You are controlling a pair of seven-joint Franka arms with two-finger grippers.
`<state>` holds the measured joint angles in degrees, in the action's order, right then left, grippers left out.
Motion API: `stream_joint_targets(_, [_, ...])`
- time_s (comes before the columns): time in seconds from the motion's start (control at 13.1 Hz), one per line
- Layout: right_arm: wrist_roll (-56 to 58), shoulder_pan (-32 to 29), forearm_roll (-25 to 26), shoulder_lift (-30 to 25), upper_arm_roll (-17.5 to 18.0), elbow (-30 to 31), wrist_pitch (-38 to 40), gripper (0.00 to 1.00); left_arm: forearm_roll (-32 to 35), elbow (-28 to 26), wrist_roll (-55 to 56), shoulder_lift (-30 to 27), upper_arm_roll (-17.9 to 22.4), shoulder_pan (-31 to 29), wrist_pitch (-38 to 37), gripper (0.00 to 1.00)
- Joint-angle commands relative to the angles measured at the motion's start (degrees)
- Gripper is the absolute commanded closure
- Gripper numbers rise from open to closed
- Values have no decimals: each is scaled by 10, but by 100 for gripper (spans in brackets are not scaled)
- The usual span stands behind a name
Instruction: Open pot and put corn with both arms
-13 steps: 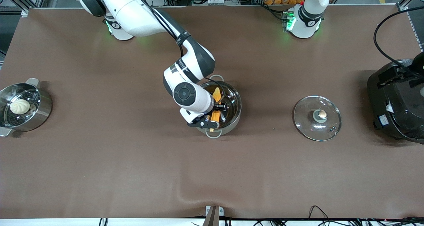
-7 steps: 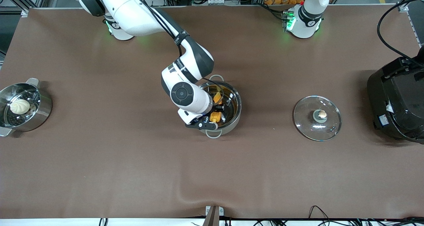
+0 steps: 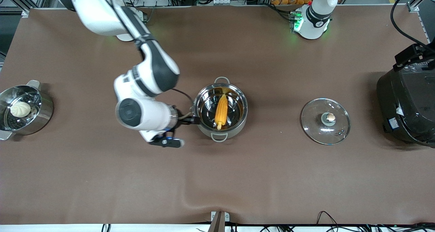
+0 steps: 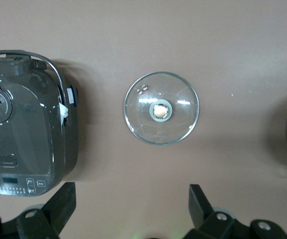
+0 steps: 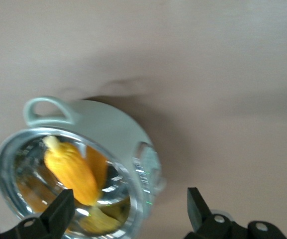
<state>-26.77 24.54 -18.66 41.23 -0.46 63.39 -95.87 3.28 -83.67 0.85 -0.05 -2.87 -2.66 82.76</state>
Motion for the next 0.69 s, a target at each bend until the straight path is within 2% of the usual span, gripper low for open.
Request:
stream_joint_targets(0.0, [62,-38,27,-31,-3,15,62,0,-16,-9,-6,-16,-5,0,-28,0])
stream_joint_targets(0.08, [88,-54,32,-47,-7,26,79,0,-31,-10,-6,-16,-5,1,-37,0])
stream_joint_targets(0.23, [164,-87,56,-104,-7,88,81,0,-34,-11,0,-16,-5,11,-37,0])
stream_joint_targets(0.46, [251,-140,74,-193,-5,181,79,0,-34,-36,6,-18,-11,11,0,0])
stream_joint_targets(0.61, [264,-168,120,-241,-5,214,76,0,-34,-56,7,-21,-12,11,26,0])
